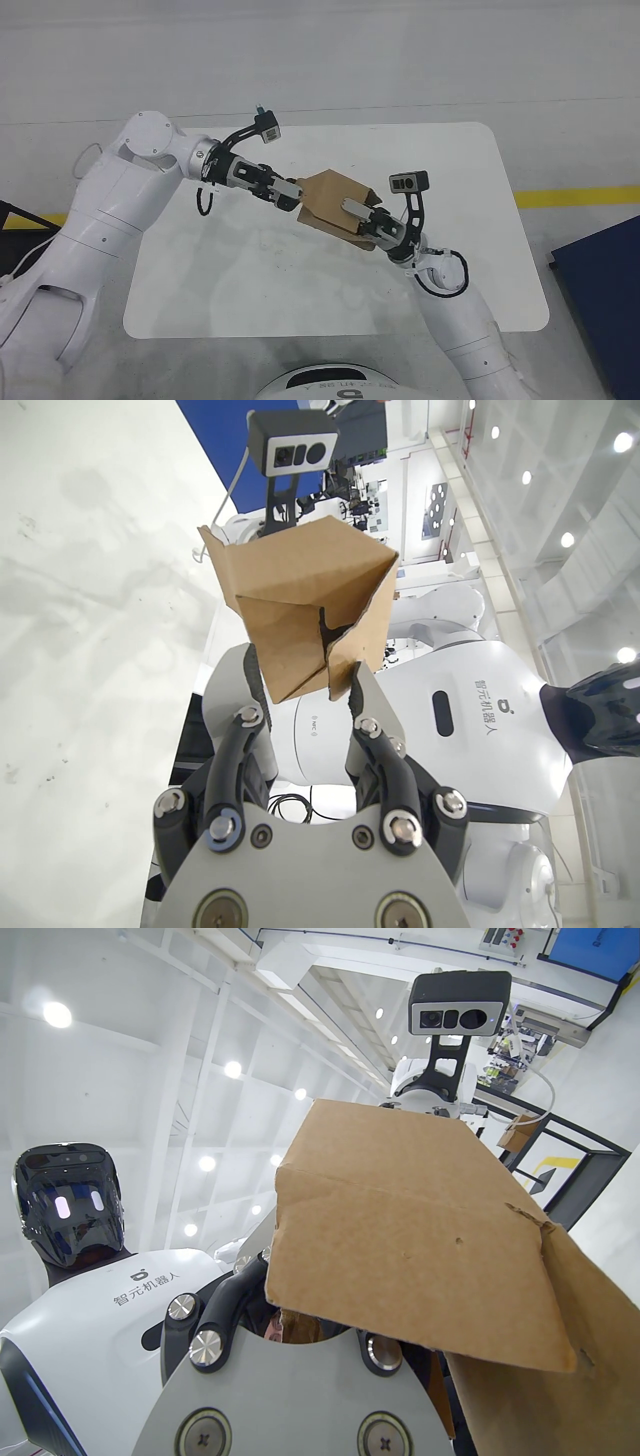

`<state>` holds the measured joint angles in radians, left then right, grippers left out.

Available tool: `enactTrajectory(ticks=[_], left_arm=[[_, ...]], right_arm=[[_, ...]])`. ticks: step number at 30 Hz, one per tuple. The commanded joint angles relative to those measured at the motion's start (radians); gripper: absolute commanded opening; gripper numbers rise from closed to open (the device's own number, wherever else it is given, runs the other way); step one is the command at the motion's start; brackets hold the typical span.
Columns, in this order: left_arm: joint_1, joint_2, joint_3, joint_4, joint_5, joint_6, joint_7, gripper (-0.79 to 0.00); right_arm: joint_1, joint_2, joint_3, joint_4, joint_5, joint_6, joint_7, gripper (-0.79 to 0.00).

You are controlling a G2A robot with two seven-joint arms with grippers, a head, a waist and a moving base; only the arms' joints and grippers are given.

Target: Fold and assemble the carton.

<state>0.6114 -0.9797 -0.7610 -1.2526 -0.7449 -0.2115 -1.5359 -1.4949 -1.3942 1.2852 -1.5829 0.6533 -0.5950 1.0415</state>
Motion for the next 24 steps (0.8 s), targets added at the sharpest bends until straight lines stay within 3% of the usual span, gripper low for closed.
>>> enactTrajectory(ticks=[1, 6, 14, 22, 24], left_arm=[[0.0, 0.001, -0.006, -0.016, 0.016, 0.008, 0.0, -0.351], [-0.001, -0.001, -0.008, -0.031, 0.055, 0.022, 0.001, -0.182], [0.007, -0.006, -0.013, -0.037, 0.091, 0.026, 0.0, -0.105], [0.01, -0.013, -0.011, -0.057, 0.107, 0.027, 0.0, -0.086], [0.006, -0.018, 0.001, -0.061, 0.112, 0.035, 0.0, -0.006]], right_arm=[[0.0, 0.002, -0.003, -0.001, -0.012, -0.003, -0.012, -0.785], [-0.001, 0.005, -0.011, -0.007, -0.028, -0.005, -0.028, -0.785], [0.008, 0.012, -0.021, 0.004, 0.101, 0.027, 0.046, -0.785], [0.037, 0.015, -0.037, 0.045, 0.155, 0.035, 0.085, -0.785], [0.04, 0.015, -0.043, 0.048, 0.161, 0.037, 0.089, -0.785]])
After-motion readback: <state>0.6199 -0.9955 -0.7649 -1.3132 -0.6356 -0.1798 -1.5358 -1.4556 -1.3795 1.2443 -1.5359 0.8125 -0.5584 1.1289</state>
